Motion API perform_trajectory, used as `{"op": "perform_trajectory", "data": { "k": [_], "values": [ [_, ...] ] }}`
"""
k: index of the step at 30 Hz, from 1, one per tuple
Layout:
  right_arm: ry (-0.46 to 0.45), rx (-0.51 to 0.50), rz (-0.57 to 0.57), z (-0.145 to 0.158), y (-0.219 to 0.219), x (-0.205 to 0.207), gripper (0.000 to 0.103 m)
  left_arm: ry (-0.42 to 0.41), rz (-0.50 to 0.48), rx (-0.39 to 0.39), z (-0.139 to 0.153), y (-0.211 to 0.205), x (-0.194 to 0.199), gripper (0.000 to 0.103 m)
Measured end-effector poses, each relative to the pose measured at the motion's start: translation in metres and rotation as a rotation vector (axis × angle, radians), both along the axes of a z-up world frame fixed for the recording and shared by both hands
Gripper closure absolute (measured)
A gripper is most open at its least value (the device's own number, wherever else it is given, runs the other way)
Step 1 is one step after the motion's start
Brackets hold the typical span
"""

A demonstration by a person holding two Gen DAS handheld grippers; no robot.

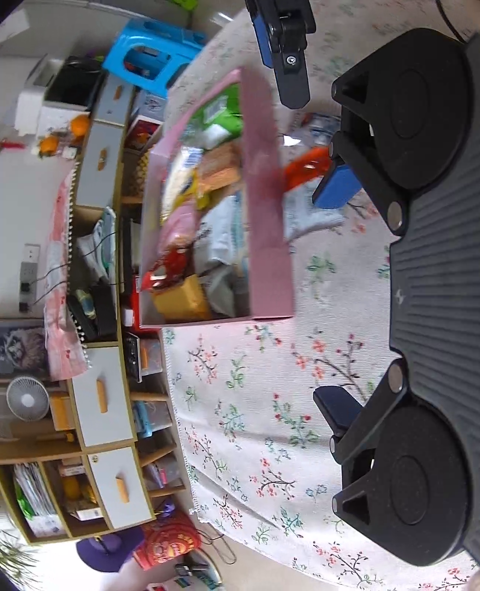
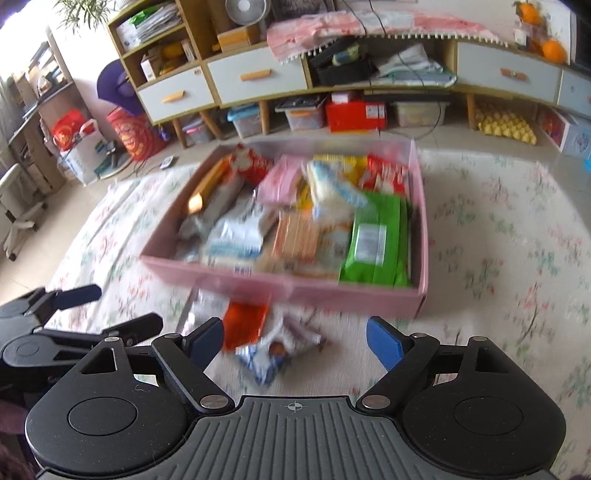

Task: Organize snacks
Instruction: 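Move both open grippers back over the last two snacks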

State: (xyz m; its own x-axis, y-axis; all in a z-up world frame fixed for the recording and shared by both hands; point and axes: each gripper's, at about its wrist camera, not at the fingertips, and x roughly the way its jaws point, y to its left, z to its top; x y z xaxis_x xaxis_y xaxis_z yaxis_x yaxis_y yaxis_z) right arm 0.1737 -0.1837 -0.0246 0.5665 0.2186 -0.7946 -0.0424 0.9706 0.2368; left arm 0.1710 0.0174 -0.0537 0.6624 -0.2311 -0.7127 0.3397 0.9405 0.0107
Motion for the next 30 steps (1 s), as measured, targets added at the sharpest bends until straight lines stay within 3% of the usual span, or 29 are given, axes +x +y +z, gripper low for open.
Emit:
{"op": "perform_trajectory", "data": {
  "k": [3,5,9,11,13,19,30],
  "values": [
    [0.016,-0.011,-0.004,-0.007,0.002,-0.004,0.017,0.039,-0.021,-0.019,-0.007,0.0,-0.002,0.011],
    [0.009,-0.011,-0.003,-0.009,0.002,-0.004,0.017,0.06,-0.011,-0.04,-0.009,-0.002,0.0,0.027],
    [0.029,0.027,-0.037,-0.017,-0.002,0.001,0.017,0.086,-0.01,-0.138,-0.012,-0.001,0.0,0.043],
    [0.045,0.043,-0.05,-0.022,-0.004,0.003,0.017,0.097,-0.004,-0.202,-0.012,0.0,0.0,0.063],
    [0.06,0.049,-0.063,-0.026,-0.006,0.005,0.017,0.128,0.01,-0.265,-0.014,0.002,0.004,0.071],
    [0.056,0.049,-0.08,-0.032,-0.007,0.008,0.017,0.179,0.005,-0.331,-0.017,-0.004,0.008,0.101],
    [0.036,0.021,-0.031,-0.031,-0.007,0.002,0.017,0.22,0.026,-0.205,-0.006,0.026,-0.017,0.103]
  ]
}}
